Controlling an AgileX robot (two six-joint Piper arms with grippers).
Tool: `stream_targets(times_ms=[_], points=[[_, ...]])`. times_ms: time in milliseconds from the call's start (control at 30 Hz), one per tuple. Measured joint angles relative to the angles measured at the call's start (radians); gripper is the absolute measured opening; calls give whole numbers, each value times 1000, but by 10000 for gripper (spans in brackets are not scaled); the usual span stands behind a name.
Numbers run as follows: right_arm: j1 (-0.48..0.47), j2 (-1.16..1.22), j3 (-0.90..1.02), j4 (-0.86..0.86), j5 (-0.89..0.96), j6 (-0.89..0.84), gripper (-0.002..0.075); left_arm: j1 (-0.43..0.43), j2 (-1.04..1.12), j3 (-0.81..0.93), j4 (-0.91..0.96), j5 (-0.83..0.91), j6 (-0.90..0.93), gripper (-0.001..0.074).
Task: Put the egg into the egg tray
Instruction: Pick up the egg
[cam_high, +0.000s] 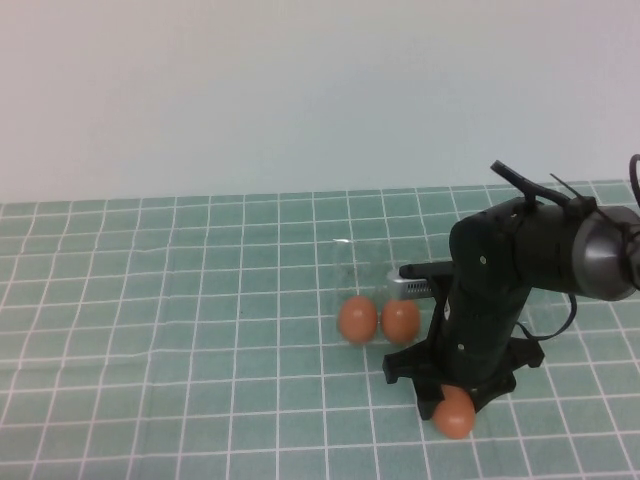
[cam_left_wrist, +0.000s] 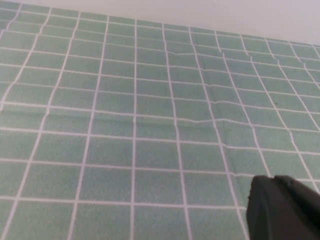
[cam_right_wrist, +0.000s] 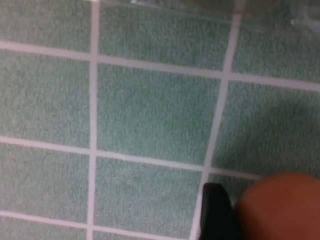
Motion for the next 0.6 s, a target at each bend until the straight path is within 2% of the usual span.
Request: stream_targets(times_ms=[167,400,600], points=[[0,2,-24,0,0,-76,363,0,0,0,0,0,0,-1],[0,-60,-41,-17,-8,-143,362,0,0,0,0,0,0,-1],[0,-224,-41,-54,-133,-142,362,0,0,0,0,0,0,-1]])
